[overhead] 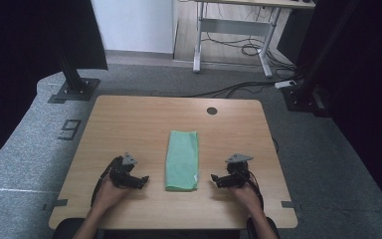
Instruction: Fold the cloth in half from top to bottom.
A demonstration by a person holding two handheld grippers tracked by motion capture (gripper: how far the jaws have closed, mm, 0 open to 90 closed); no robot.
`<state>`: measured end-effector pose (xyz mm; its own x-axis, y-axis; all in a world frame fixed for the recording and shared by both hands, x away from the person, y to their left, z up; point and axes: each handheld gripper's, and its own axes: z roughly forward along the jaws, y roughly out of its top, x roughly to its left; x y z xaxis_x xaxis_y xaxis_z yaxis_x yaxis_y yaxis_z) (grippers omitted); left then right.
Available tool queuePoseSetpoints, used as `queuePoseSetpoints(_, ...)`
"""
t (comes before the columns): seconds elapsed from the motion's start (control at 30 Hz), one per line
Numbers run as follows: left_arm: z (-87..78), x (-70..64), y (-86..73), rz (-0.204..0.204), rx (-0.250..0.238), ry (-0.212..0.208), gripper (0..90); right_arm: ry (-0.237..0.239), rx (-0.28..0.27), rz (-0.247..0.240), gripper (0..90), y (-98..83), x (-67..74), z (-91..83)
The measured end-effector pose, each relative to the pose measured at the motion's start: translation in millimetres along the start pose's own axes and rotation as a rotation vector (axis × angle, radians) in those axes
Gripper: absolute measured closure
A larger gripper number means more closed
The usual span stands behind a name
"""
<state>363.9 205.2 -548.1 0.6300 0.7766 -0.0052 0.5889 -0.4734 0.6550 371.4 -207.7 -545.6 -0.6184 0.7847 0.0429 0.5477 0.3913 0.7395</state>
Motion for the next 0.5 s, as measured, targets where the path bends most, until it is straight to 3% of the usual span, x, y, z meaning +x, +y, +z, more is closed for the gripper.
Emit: queuePoseSetpoints(0.5, 0.6, 0.6, -0.5, 0.007, -0.004, -0.006, 0.0, 0.089, -0.031, -0.007, 1.2, 28.1, 43.1, 20.5)
